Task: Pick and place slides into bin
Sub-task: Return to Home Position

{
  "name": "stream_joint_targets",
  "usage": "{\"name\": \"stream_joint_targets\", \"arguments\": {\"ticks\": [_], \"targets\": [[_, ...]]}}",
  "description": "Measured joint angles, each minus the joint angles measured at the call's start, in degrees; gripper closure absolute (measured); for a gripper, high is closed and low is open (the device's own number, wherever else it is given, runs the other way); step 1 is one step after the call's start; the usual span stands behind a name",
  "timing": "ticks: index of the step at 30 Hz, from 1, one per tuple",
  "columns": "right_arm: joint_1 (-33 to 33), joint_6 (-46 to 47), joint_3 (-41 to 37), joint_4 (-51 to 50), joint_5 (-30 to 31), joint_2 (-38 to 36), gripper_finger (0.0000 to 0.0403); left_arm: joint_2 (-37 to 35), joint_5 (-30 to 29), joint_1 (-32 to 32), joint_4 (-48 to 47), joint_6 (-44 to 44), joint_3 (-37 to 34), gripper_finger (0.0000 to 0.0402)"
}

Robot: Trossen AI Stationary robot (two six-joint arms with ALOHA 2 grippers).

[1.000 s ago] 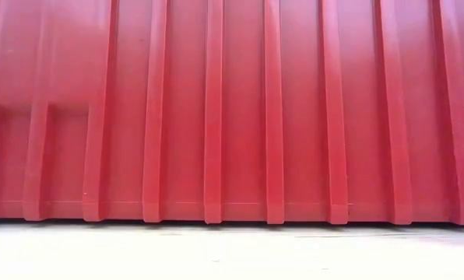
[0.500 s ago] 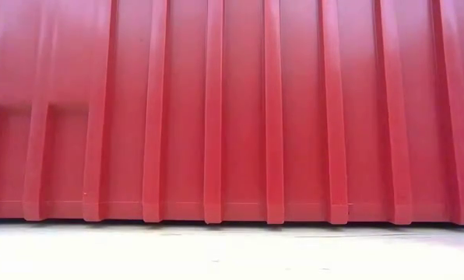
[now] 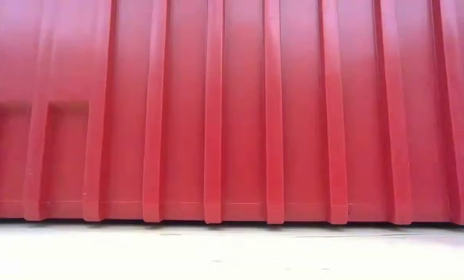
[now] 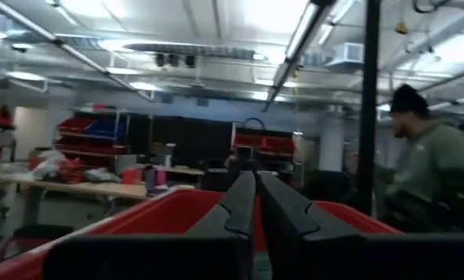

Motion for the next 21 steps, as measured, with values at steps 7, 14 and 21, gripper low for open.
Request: {"name": "stream_joint_targets", "arguments": {"ticks": [7,14,21], "targets": [[0.0,0.0,0.0,-0.1,0.0,0.0,0.0385,0.1,0.0,-4.6,-2.8,3.1,0.0,0.037],[0.0,0.0,0.1,-0.1,0.0,0.0,0.0386,0.1,-0.2,-4.7,-2.8,3.1,0.0,0.0361],[0.0,0.0,0.1,-0.1,0.0,0.0,0.0387,0.1,-0.2,-4.7,-3.2,3.1,0.0,0.0371]]}}
